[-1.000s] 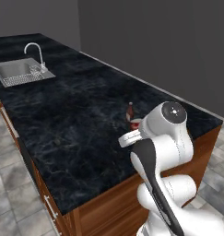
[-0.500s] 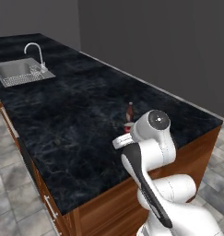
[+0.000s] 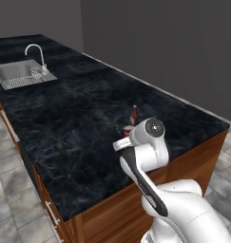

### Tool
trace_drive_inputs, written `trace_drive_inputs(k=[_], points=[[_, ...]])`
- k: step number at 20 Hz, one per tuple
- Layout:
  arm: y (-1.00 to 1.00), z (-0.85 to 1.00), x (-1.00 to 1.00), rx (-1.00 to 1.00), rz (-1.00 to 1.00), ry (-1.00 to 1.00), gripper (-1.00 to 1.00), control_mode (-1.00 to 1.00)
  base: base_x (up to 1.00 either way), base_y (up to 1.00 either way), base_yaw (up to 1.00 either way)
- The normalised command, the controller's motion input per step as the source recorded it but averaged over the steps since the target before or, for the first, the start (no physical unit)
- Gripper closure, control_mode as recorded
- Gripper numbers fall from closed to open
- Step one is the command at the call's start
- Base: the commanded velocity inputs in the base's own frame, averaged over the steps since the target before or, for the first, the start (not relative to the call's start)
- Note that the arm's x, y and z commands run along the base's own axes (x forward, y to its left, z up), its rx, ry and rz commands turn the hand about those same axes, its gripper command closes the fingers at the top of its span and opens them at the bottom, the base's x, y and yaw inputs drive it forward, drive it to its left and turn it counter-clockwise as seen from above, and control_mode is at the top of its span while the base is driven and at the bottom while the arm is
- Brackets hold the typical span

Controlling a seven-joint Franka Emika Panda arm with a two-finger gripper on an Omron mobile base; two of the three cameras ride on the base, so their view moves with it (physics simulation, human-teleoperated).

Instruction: Restock the canned food cabinet by taking the new fresh canned food from the counter and placing it in the cabinet. Then, take the old canned food from the cabinet and place it on the counter.

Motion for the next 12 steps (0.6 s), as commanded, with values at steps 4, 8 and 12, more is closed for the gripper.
trace_drive_inputs(k=[4, 8, 12], points=[[0.0, -0.31, 0.55, 0.0, 0.0, 0.0, 1.0, -1.0, 0.0, 0.0, 0.0], [0.0, -0.39, 0.26, 0.0, 0.0, 0.0, 1.0, -1.0, 0.0, 0.0, 0.0], [0.0, -0.33, 0.11, 0.0, 0.0, -0.02, 1.0, -1.0, 0.0, 0.0, 0.0]])
